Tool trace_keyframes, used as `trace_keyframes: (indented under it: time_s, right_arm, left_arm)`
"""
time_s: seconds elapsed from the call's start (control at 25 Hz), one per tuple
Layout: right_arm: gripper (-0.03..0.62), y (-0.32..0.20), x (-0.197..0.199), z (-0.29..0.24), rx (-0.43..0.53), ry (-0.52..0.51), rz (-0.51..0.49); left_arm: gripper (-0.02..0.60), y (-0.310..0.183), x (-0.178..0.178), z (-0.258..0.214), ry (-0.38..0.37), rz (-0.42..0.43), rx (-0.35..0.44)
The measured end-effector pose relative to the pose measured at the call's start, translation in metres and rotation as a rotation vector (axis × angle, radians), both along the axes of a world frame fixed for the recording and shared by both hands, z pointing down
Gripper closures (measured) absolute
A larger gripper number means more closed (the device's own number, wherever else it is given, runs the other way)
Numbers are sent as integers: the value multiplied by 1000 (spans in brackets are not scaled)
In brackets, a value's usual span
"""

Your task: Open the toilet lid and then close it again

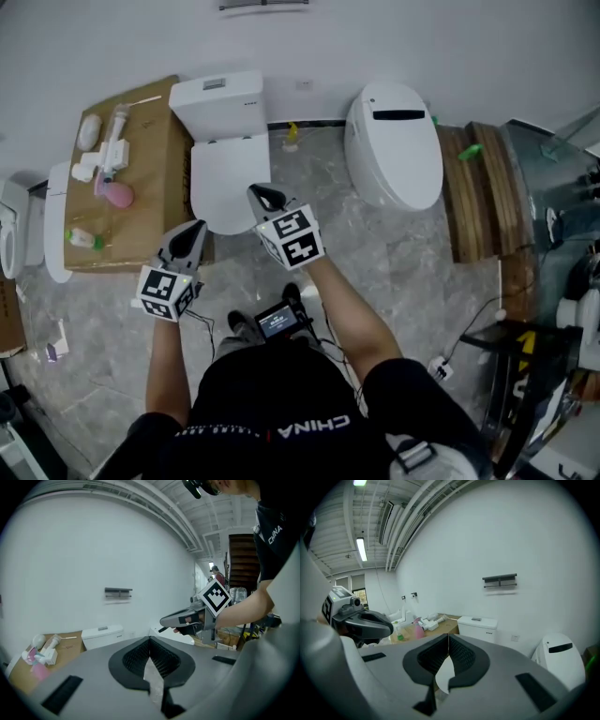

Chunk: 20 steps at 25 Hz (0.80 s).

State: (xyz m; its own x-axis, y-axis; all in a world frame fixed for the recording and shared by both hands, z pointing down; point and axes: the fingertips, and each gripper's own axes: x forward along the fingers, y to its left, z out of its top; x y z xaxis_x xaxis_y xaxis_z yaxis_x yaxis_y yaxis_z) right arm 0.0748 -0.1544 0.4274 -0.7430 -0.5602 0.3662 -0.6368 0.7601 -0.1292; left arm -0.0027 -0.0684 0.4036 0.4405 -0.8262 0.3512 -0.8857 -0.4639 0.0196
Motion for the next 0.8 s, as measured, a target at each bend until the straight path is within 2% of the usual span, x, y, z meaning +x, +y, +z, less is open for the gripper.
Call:
trace_keyframes:
  time_s: [0.16,0.32,0.8]
  right_arm:
    - [579,28,8,12,-30,7,12]
    - [579,68,4,16,-22,29,24]
    - [579,247,-40,5,30,67,127]
  left_arm:
    - [572,29,4,11,-6,27,-22]
    - [572,62,1,5,-15,72,5]
    - [572,228,-46,-1,-34,199,60]
